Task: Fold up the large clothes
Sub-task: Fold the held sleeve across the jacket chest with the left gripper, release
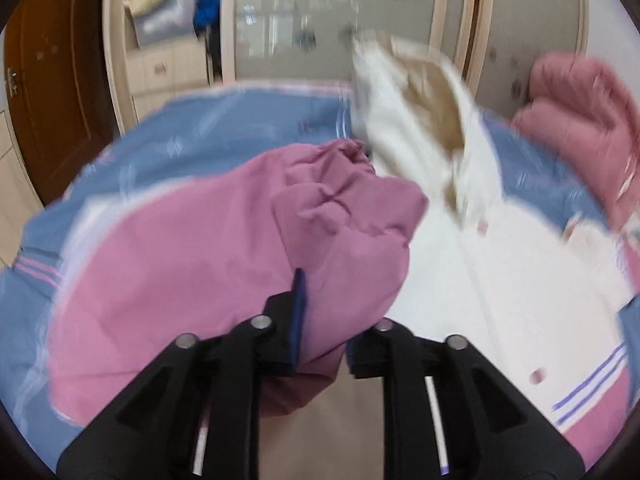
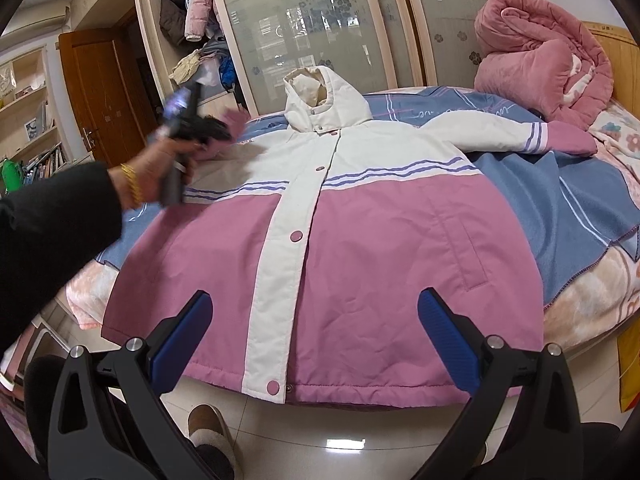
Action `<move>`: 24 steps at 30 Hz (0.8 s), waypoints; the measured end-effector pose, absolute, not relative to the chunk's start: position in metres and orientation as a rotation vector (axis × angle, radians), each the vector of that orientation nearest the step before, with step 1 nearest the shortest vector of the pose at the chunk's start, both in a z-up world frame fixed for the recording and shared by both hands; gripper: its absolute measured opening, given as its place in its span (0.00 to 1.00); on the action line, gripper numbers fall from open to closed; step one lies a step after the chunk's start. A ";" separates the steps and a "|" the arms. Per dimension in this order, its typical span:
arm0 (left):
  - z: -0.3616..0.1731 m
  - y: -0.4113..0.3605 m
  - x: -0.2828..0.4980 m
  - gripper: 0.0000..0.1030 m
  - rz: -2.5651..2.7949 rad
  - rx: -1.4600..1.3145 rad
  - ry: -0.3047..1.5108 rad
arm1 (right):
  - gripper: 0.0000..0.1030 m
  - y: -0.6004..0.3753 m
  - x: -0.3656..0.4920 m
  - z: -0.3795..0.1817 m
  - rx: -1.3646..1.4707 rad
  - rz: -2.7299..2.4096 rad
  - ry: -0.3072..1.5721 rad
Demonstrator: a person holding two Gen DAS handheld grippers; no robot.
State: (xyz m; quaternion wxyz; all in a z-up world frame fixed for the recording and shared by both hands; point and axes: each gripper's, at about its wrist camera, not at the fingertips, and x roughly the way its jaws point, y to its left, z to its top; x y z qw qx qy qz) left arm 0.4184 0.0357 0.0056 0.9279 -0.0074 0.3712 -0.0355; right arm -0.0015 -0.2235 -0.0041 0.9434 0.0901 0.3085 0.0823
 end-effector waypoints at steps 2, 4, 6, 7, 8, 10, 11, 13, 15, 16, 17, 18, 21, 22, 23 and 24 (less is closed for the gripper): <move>-0.018 0.024 0.418 0.29 -0.036 0.077 0.798 | 0.99 -0.224 -0.001 -0.005 0.181 0.167 0.634; -0.022 0.015 0.412 0.45 -0.034 0.142 0.798 | 0.99 -0.224 -0.001 -0.005 0.178 0.165 0.636; -0.012 0.007 0.408 0.92 -0.124 0.119 0.771 | 0.99 -0.224 -0.001 -0.005 0.175 0.160 0.639; 0.001 0.005 0.394 0.95 -0.184 0.097 0.704 | 0.99 -0.225 0.000 -0.006 0.175 0.158 0.642; 0.007 0.002 0.390 0.95 -0.208 0.092 0.661 | 0.99 -0.225 0.000 -0.006 0.180 0.158 0.644; 0.032 -0.005 0.363 0.96 -0.251 0.078 0.560 | 0.99 -0.224 0.000 -0.006 0.179 0.151 0.636; 0.044 -0.004 0.347 0.97 -0.257 0.049 0.525 | 0.99 -0.223 -0.001 -0.005 0.176 0.145 0.627; 0.066 -0.003 0.311 0.98 -0.249 0.000 0.447 | 0.99 -0.221 -0.002 -0.004 0.167 0.137 0.615; 0.084 -0.004 0.274 0.98 -0.231 -0.004 0.402 | 0.99 -0.219 -0.002 -0.004 0.161 0.136 0.615; 0.087 -0.005 0.257 0.98 -0.216 -0.013 0.392 | 0.99 -0.219 -0.002 -0.004 0.159 0.134 0.614; 0.095 -0.002 0.228 0.98 -0.200 -0.044 0.372 | 0.99 -0.218 -0.003 -0.004 0.152 0.128 0.609; 0.098 0.002 0.200 0.98 -0.177 -0.063 0.358 | 0.99 -0.218 -0.004 -0.004 0.147 0.122 0.604; 0.096 0.008 0.127 0.98 -0.085 -0.078 0.303 | 0.99 -0.218 -0.004 -0.006 0.121 0.097 0.600; 0.089 0.010 0.099 0.98 -0.067 -0.086 0.286 | 0.99 -0.219 -0.004 -0.008 0.116 0.086 0.602; 0.083 0.012 0.081 0.98 -0.063 -0.102 0.274 | 0.99 -0.219 -0.004 -0.010 0.115 0.079 0.603; 0.072 0.014 0.063 0.98 -0.067 -0.118 0.261 | 0.99 -0.220 -0.004 -0.011 0.113 0.068 0.602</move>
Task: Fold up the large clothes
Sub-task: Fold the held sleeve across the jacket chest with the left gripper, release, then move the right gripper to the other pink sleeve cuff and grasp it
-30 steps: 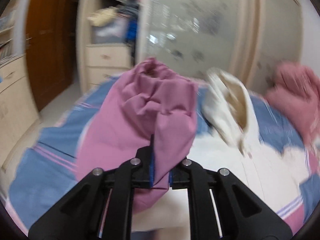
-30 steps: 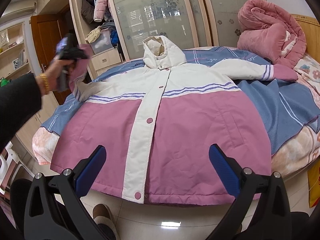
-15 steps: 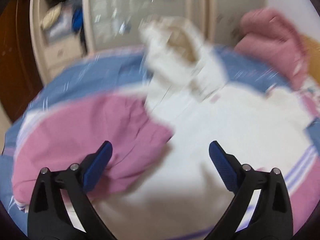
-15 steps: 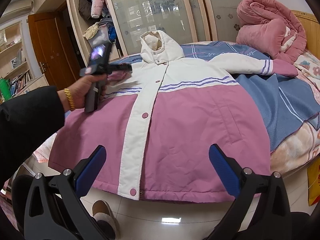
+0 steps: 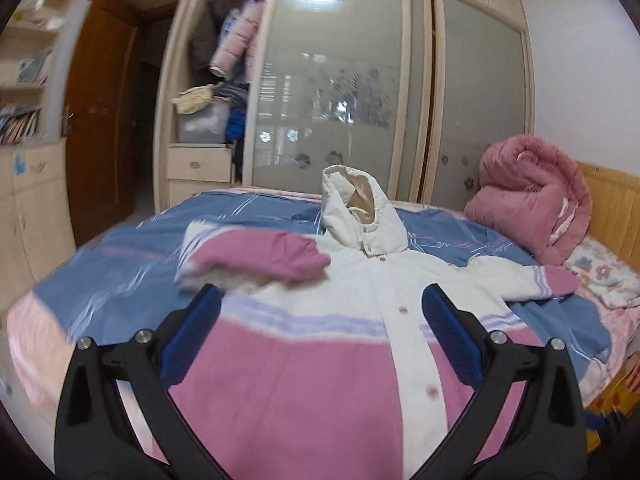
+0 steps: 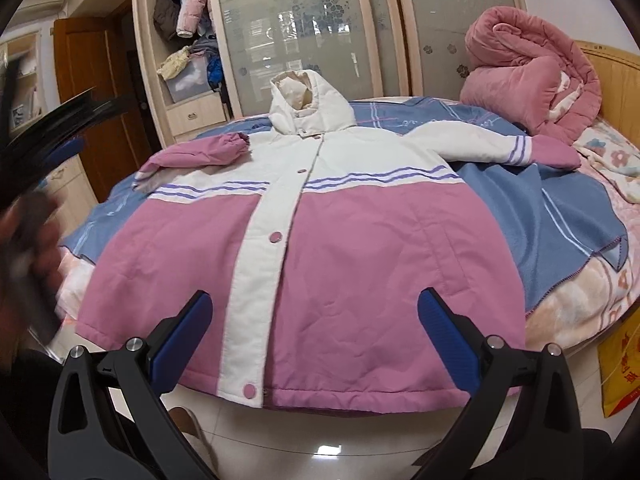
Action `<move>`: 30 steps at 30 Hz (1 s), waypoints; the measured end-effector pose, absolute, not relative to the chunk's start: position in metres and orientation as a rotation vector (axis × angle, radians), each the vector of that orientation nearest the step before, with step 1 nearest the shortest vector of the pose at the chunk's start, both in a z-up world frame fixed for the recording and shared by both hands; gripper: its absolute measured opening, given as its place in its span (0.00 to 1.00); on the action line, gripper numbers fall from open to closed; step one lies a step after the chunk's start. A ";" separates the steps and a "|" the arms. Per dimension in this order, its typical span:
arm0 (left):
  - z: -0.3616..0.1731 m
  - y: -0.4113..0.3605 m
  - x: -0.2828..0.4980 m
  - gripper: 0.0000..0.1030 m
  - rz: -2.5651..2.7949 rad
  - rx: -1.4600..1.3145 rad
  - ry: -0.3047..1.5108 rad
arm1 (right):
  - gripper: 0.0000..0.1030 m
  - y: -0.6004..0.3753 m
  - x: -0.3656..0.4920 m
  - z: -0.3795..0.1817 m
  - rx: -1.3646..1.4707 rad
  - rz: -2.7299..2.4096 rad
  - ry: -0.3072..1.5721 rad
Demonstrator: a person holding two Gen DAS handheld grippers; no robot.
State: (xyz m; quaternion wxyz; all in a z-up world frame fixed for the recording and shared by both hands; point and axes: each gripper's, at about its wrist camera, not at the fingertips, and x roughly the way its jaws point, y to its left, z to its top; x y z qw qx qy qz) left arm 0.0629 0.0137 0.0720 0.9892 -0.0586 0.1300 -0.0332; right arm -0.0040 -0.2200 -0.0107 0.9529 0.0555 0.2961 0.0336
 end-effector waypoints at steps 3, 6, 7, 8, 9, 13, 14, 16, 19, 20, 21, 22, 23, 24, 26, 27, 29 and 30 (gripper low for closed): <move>0.046 0.013 0.039 0.98 -0.052 -0.081 0.310 | 0.99 -0.220 -0.004 -0.012 0.104 0.044 0.594; 0.035 0.012 0.033 0.98 -0.080 -0.051 0.386 | 0.99 -0.216 -0.003 -0.013 0.086 0.027 0.595; 0.034 0.012 0.033 0.98 -0.076 -0.041 0.396 | 0.99 -0.214 -0.002 -0.014 0.082 0.025 0.595; 0.030 0.012 0.035 0.98 -0.074 -0.024 0.411 | 0.99 -0.213 -0.001 -0.014 0.081 0.023 0.595; 0.028 0.012 0.036 0.98 -0.075 -0.013 0.422 | 0.99 -0.210 0.000 -0.014 0.078 0.022 0.596; 0.025 0.017 0.038 0.98 -0.067 0.006 0.430 | 0.99 -0.202 0.004 -0.016 0.063 0.030 0.600; 0.025 0.020 0.039 0.98 -0.069 0.004 0.435 | 0.99 -0.201 0.004 -0.016 0.061 0.033 0.602; 0.025 0.023 0.039 0.98 -0.072 -0.006 0.443 | 0.99 -0.197 0.005 -0.018 0.052 0.040 0.608; 0.024 0.023 0.042 0.98 -0.075 -0.004 0.448 | 0.99 -0.195 0.005 -0.019 0.050 0.051 0.612; 0.024 0.023 0.042 0.98 -0.079 -0.006 0.450 | 0.99 -0.194 0.005 -0.019 0.049 0.053 0.613; 0.024 0.023 0.042 0.98 -0.084 -0.010 0.453 | 0.99 -0.194 0.005 -0.018 0.049 0.056 0.614; 0.023 0.024 0.042 0.98 -0.088 -0.016 0.455 | 0.99 -0.194 0.005 -0.018 0.050 0.059 0.617; 0.023 0.023 0.043 0.98 -0.088 -0.018 0.458 | 0.99 -0.195 0.005 -0.018 0.055 0.061 0.617; 0.023 0.022 0.044 0.98 -0.090 -0.019 0.461 | 0.99 -0.196 0.005 -0.018 0.058 0.060 0.617; 0.022 0.020 0.046 0.98 -0.096 -0.013 0.467 | 0.99 -0.198 0.006 -0.018 0.065 0.056 0.616; 0.022 0.018 0.046 0.98 -0.101 -0.008 0.469 | 0.99 -0.201 0.006 -0.018 0.075 0.053 0.611; 0.024 0.013 0.047 0.98 -0.114 0.000 0.463 | 0.99 -0.208 0.006 -0.017 0.108 0.054 0.587; 0.025 0.012 0.048 0.98 -0.121 0.003 0.460 | 0.99 -0.214 0.007 -0.016 0.138 0.072 0.576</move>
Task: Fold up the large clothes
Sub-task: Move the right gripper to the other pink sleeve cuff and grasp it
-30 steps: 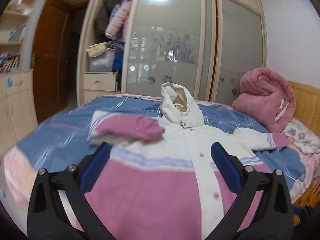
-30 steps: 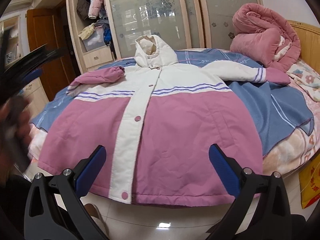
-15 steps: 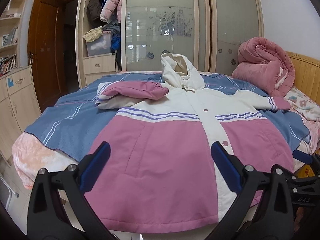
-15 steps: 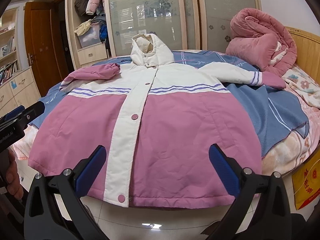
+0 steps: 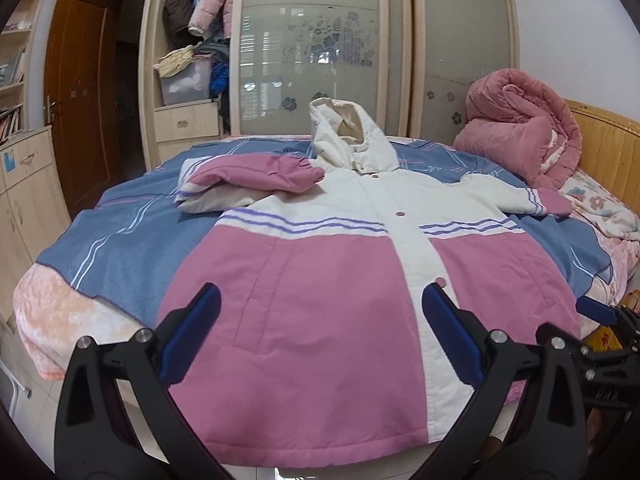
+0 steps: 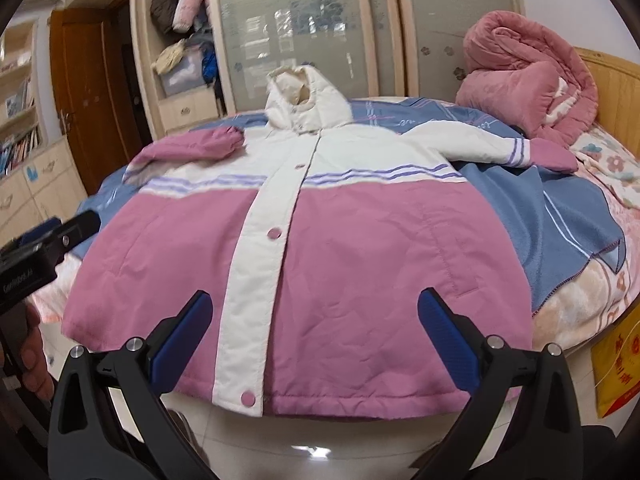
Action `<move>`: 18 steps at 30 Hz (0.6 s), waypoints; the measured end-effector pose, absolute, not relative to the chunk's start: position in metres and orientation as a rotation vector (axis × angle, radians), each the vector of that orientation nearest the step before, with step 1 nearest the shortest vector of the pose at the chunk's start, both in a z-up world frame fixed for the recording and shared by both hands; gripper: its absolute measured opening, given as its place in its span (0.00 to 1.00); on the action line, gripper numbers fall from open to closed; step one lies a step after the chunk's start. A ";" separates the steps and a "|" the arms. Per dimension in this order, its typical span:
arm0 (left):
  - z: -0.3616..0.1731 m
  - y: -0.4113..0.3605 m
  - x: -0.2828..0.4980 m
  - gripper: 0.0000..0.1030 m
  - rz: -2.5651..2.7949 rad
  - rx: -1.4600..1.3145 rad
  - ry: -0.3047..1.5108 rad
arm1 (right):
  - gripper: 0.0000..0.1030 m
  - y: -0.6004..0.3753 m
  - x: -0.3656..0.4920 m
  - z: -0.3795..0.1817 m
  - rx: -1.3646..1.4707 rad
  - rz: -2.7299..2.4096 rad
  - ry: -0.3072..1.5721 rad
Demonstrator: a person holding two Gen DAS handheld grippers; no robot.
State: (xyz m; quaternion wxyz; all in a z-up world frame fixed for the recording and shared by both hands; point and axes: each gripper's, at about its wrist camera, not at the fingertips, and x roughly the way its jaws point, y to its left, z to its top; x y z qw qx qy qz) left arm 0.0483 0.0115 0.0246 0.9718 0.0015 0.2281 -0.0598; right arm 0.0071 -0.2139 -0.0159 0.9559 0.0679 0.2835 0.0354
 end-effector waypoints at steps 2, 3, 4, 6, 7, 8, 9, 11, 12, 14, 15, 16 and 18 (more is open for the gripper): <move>0.026 0.009 0.050 0.98 -0.129 -0.003 0.450 | 0.99 -0.222 0.018 -0.008 0.180 0.095 0.580; 0.027 0.010 0.052 0.98 -0.136 -0.017 0.441 | 0.99 -0.223 0.024 -0.003 0.194 0.116 0.582; 0.028 0.011 0.053 0.98 -0.144 -0.031 0.439 | 0.99 -0.225 0.036 0.007 0.224 0.159 0.590; 0.030 0.013 0.056 0.98 -0.175 -0.067 0.431 | 0.99 -0.223 0.057 0.024 0.257 0.213 0.600; 0.031 0.014 0.058 0.98 -0.181 -0.067 0.430 | 0.99 -0.221 0.075 0.039 0.267 0.258 0.595; 0.032 0.015 0.060 0.98 -0.196 -0.063 0.428 | 0.99 -0.218 0.087 0.047 0.264 0.279 0.589; 0.033 0.016 0.063 0.98 -0.203 -0.061 0.428 | 0.99 -0.213 0.109 0.059 0.258 0.304 0.586; 0.035 0.021 0.067 0.98 -0.194 -0.070 0.425 | 0.99 -0.200 0.153 0.073 0.271 0.379 0.638; 0.036 0.025 0.070 0.98 -0.188 -0.079 0.430 | 0.99 -0.196 0.171 0.074 0.295 0.413 0.673; 0.038 0.032 0.076 0.98 -0.193 -0.102 0.452 | 0.99 -0.183 0.221 0.074 0.373 0.486 0.763; 0.039 0.036 0.078 0.98 -0.196 -0.118 0.456 | 0.95 -0.177 0.239 0.072 0.392 0.497 0.792; 0.039 0.040 0.079 0.98 -0.198 -0.132 0.452 | 0.93 -0.167 0.266 0.067 0.421 0.504 0.834; 0.041 0.045 0.083 0.98 -0.193 -0.143 0.447 | 0.79 -0.152 0.304 0.055 0.473 0.534 0.904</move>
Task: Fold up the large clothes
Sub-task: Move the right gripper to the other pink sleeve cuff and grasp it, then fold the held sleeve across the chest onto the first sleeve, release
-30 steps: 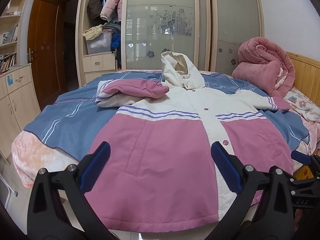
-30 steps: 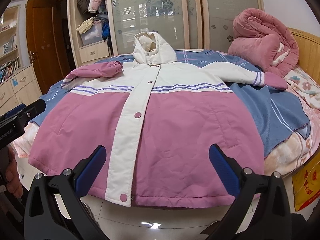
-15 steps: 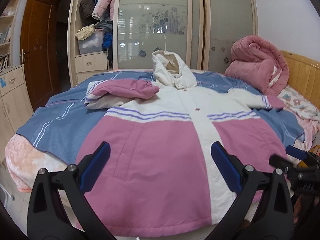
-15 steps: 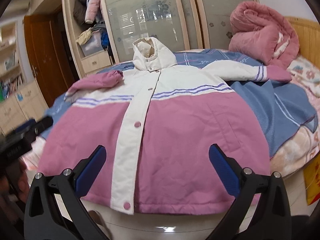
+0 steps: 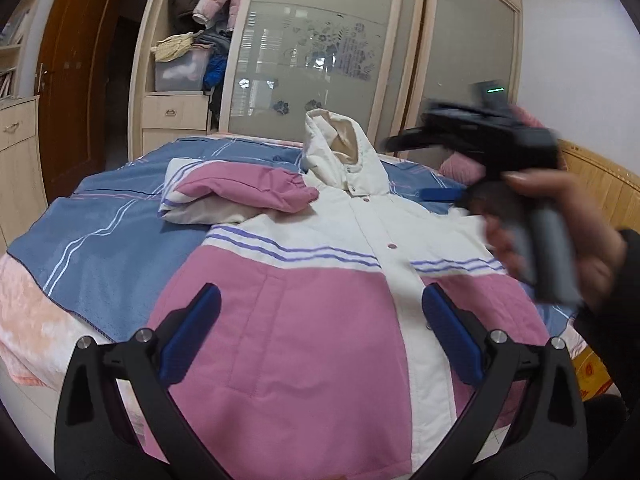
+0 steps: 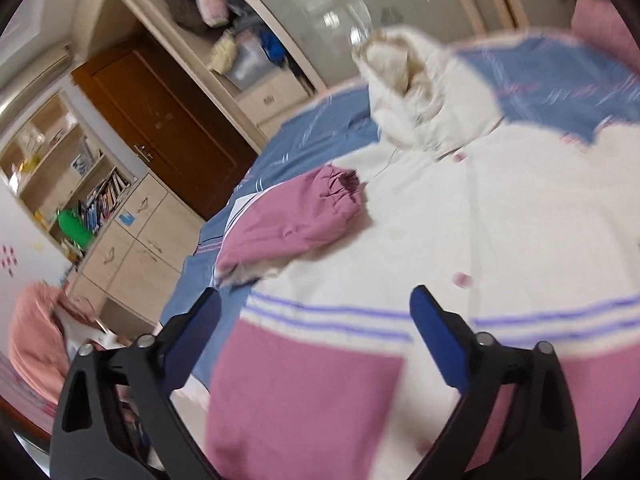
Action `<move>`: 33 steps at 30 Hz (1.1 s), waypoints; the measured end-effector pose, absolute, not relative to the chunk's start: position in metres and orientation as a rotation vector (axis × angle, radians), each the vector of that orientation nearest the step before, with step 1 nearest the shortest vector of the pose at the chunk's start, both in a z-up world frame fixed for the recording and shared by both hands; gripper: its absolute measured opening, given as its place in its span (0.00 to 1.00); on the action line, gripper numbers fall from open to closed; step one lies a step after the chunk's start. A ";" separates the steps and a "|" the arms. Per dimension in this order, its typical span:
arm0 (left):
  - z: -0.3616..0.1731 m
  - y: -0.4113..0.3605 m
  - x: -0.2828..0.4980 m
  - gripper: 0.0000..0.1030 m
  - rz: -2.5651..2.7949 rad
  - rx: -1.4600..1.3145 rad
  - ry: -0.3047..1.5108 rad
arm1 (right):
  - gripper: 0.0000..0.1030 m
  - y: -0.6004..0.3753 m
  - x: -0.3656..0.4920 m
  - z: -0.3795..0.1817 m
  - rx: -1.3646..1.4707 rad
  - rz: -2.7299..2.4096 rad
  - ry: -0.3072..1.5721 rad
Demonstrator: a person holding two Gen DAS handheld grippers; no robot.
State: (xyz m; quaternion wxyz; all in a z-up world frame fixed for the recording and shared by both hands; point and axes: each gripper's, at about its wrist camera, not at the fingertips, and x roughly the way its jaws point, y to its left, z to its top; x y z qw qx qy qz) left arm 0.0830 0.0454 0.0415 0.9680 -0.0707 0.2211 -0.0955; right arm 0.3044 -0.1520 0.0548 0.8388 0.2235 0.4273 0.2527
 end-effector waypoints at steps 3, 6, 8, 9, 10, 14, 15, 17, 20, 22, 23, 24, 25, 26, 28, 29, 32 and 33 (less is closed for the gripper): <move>0.042 0.050 0.089 0.98 -0.178 -0.145 0.441 | 0.69 -0.128 0.354 0.032 0.525 0.525 0.984; 0.042 0.057 0.097 0.98 -0.176 -0.173 0.443 | 0.54 -0.113 0.390 0.011 0.546 0.460 1.018; 0.043 0.061 0.101 0.98 -0.172 -0.182 0.436 | 0.47 -0.112 0.413 -0.005 0.603 0.415 1.041; 0.044 0.064 0.103 0.98 -0.166 -0.181 0.428 | 0.47 -0.110 0.420 -0.011 0.628 0.405 1.051; 0.045 0.065 0.103 0.98 -0.165 -0.177 0.423 | 0.47 -0.107 0.429 -0.018 0.653 0.402 1.070; 0.046 0.071 0.108 0.98 -0.165 -0.181 0.416 | 0.25 -0.096 0.443 -0.029 0.674 0.400 1.058; 0.045 0.073 0.109 0.98 -0.163 -0.187 0.425 | 0.19 -0.095 0.443 -0.026 0.660 0.391 1.028; 0.044 0.077 0.113 0.98 -0.162 -0.200 0.436 | 0.15 -0.089 0.439 -0.014 0.599 0.403 0.955; 0.044 0.079 0.114 0.98 -0.168 -0.214 0.437 | 0.14 -0.099 0.427 0.013 0.552 0.393 0.861; 0.044 0.077 0.114 0.98 -0.176 -0.212 0.435 | 0.14 -0.118 0.415 0.038 0.524 0.372 0.759; 0.044 0.075 0.113 0.98 -0.182 -0.206 0.435 | 0.14 -0.129 0.411 0.045 0.526 0.365 0.724; 0.044 0.074 0.113 0.98 -0.188 -0.200 0.435 | 0.14 -0.145 0.405 0.054 0.532 0.346 0.697; 0.043 0.072 0.113 0.98 -0.193 -0.196 0.436 | 0.14 -0.163 0.399 0.061 0.535 0.310 0.669; 0.042 0.070 0.112 0.98 -0.197 -0.193 0.438 | 0.14 -0.177 0.395 0.062 0.534 0.280 0.653; 0.040 0.067 0.112 0.98 -0.208 -0.186 0.444 | 0.14 -0.211 0.383 0.055 0.531 0.197 0.643; 0.040 0.065 0.112 0.98 -0.211 -0.182 0.445 | 0.14 -0.222 0.381 0.048 0.538 0.166 0.649; 0.038 0.059 0.112 0.98 -0.216 -0.166 0.450 | 0.15 -0.256 0.374 0.016 0.554 0.057 0.689; 0.037 0.057 0.112 0.98 -0.215 -0.165 0.454 | 0.16 -0.267 0.372 0.004 0.555 0.005 0.693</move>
